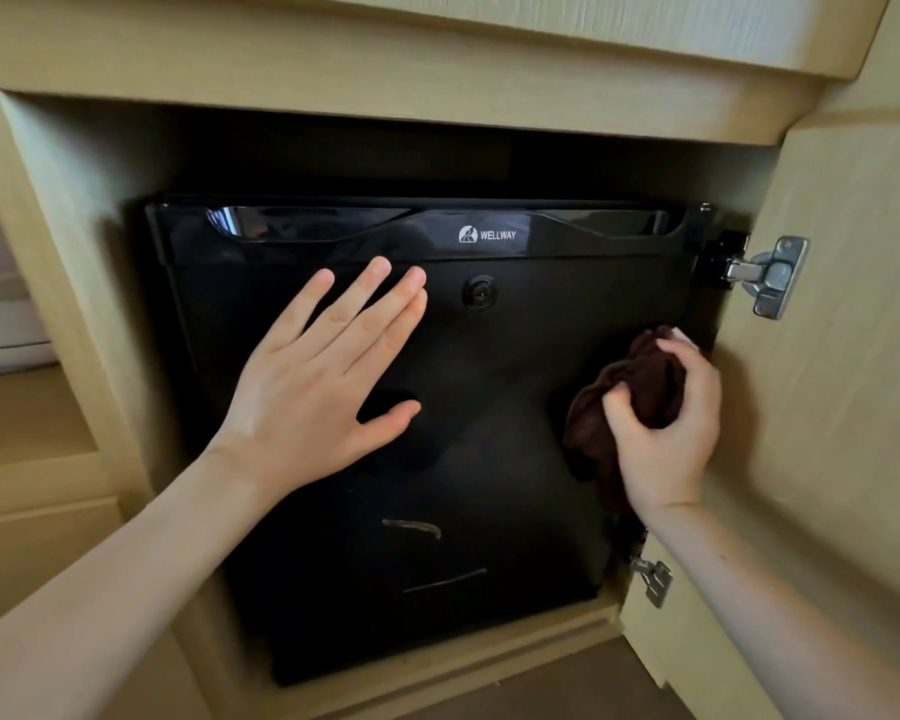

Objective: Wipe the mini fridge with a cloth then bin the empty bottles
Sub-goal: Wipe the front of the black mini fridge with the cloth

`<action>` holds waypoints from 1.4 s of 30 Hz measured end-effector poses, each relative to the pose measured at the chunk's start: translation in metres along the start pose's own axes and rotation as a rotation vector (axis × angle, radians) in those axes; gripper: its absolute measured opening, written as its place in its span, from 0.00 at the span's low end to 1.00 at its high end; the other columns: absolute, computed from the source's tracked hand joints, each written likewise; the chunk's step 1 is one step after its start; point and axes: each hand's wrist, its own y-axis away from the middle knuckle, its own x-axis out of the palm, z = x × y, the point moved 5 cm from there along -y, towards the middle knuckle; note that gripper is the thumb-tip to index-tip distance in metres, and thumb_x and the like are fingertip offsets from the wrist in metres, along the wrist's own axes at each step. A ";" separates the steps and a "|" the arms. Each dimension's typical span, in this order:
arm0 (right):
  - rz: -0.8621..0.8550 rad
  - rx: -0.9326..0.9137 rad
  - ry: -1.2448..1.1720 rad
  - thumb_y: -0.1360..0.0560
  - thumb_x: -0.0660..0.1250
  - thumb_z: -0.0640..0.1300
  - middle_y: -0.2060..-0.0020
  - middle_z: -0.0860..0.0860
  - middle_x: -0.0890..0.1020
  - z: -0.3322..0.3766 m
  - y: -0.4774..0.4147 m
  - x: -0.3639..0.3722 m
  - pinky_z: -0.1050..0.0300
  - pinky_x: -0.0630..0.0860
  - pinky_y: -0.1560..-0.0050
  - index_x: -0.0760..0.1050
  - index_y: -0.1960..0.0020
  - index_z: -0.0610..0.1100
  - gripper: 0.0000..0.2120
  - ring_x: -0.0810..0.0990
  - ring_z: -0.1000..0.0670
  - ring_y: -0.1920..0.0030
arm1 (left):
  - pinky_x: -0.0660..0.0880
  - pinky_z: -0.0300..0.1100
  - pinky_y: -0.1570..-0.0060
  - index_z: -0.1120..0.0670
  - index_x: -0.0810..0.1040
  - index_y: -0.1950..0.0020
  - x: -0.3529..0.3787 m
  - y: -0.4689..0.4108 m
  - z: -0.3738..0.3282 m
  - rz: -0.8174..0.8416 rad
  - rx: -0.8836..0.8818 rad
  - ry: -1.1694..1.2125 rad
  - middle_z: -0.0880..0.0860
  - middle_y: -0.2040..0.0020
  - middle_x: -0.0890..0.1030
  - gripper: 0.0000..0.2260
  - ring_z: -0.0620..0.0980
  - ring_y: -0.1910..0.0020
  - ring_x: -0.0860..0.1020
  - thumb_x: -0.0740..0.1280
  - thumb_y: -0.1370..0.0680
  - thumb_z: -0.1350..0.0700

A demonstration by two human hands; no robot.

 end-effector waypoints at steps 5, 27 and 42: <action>0.270 -0.185 0.015 0.32 0.72 0.41 0.39 0.44 0.77 0.048 0.039 0.048 0.63 0.63 0.29 0.77 0.38 0.40 0.22 0.75 0.47 0.35 | 0.49 0.53 0.22 0.58 0.57 0.20 0.002 0.000 0.000 -0.011 -0.003 0.013 0.53 0.19 0.56 0.35 0.53 0.20 0.54 0.59 0.21 0.40; 0.237 -0.131 -0.016 0.31 0.71 0.42 0.38 0.50 0.75 0.032 0.041 0.040 0.60 0.67 0.30 0.74 0.37 0.45 0.23 0.74 0.51 0.34 | 0.51 0.56 0.23 0.58 0.57 0.20 0.005 0.002 -0.002 -0.035 -0.005 0.036 0.52 0.19 0.57 0.34 0.53 0.21 0.55 0.59 0.21 0.41; -0.190 0.466 -0.182 0.27 0.70 0.37 0.37 0.48 0.78 -0.005 0.021 0.010 0.53 0.68 0.28 0.74 0.34 0.42 0.21 0.75 0.50 0.35 | 0.54 0.57 0.24 0.58 0.59 0.21 0.007 0.003 0.000 -0.078 -0.007 0.037 0.52 0.20 0.59 0.35 0.53 0.21 0.57 0.60 0.22 0.40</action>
